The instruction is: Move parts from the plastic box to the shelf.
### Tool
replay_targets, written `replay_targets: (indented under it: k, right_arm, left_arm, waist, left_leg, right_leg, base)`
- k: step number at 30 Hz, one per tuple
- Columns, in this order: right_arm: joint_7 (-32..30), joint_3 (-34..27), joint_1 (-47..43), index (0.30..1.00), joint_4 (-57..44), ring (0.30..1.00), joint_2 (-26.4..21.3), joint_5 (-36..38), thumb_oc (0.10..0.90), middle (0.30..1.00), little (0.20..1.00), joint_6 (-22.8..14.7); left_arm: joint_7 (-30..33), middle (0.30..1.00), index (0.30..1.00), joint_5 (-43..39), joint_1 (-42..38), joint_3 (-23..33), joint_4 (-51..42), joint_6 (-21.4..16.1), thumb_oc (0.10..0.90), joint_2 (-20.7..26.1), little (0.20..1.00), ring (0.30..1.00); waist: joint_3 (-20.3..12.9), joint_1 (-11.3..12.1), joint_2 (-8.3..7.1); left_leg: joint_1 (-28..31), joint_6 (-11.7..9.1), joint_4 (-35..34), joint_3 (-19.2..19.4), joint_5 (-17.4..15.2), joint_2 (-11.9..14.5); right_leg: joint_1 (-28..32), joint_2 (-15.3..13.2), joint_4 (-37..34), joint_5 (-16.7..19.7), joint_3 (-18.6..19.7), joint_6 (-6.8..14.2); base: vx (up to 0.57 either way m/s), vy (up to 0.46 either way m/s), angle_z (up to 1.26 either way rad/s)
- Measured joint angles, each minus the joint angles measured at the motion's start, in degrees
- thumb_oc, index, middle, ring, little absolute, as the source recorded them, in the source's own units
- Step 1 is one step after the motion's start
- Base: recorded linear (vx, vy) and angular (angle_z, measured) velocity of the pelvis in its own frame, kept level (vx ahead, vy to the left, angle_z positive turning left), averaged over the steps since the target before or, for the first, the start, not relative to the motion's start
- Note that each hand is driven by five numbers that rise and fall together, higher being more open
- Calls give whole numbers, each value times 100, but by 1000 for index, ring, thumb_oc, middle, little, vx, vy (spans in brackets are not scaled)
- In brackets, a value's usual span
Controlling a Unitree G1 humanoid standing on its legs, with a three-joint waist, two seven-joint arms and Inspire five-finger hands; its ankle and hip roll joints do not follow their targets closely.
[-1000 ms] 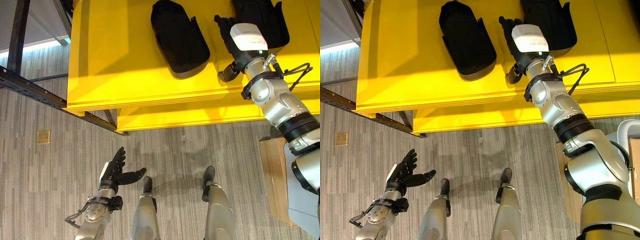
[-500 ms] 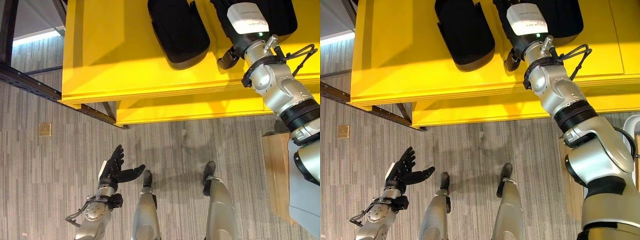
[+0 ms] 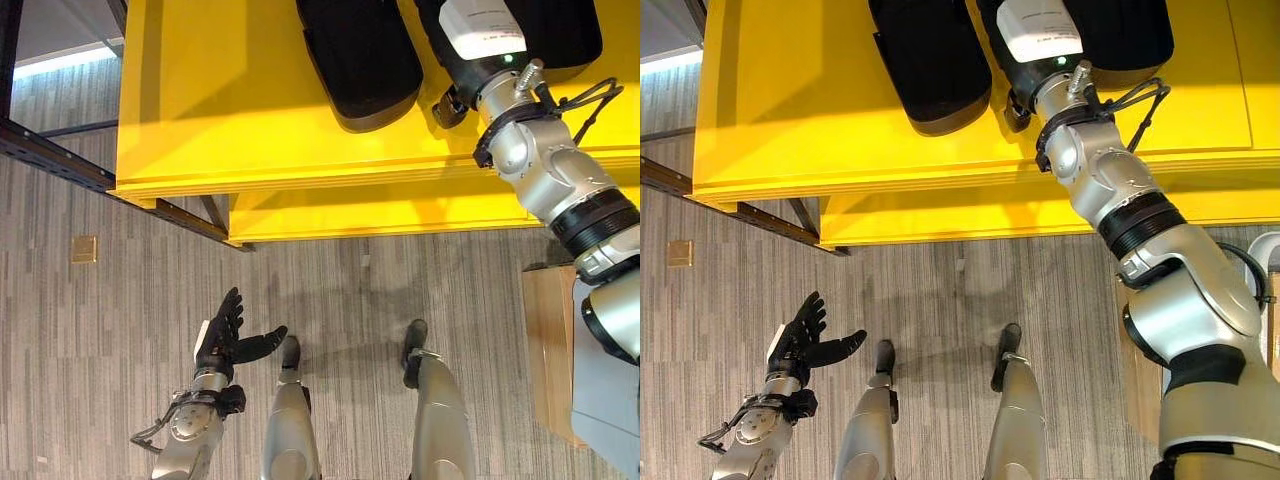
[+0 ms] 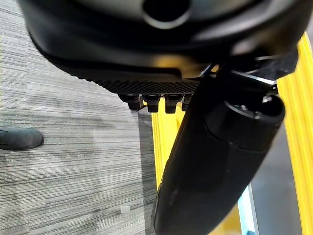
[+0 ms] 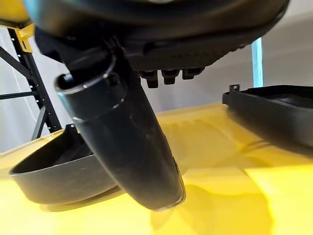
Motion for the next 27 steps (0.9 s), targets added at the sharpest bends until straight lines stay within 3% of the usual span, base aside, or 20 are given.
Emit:
replay_targets:
  k: [4,10,12,16,27]
  right_arm:
    - [2,-1,27,1000,-142,1000,-11,16,900,1000,1000,-4]
    - [37,-451,644,1000,-2035,1000,-385,10,900,1000,1000,-7]
    - [26,-829,1102,1000,-2763,1000,-448,-3,900,1000,1000,-87]
    - [16,-1528,2032,1000,-3495,1000,-477,-10,900,1000,1000,-122]
    - [485,-1979,3671,1000,-4557,1000,-945,-37,900,1000,1000,-329]
  left_arm:
    - [7,1000,1000,2,-2,2,0,-3,900,-1,1000,1000]
    - [133,1000,1000,16,-111,62,-24,-1,900,-21,1000,1000]
    - [208,1000,1000,50,-140,234,-45,7,900,-131,1000,1000]
    - [255,1000,1000,69,-190,243,-49,22,900,-215,1000,1000]
    - [266,1000,1000,297,-160,472,-66,51,900,-485,1000,1000]
  waist:
    - [6,-4,-10]
    - [112,-126,-200]
    - [165,-177,-313]
    - [192,-183,-392]
    - [260,-354,-605]
  left_leg:
    - [0,0,-3,-4,5,2]
    - [23,-39,-10,13,28,5]
    - [38,-48,-9,25,32,3]
    - [113,-54,-23,40,24,16]
    - [324,-62,-189,211,17,103]
  right_leg:
    - [0,0,4,-3,-6,-4]
    - [11,-1,-4,-4,-7,-7]
    - [21,-3,-8,-3,0,-7]
    - [97,13,-49,-2,5,-5]
    - [224,124,-240,55,52,7]
  base:
    - [-1,12,0]
    - [-7,43,0]
    - [-7,40,-1]
    - [-1,17,-1]
    - [2,20,-7]
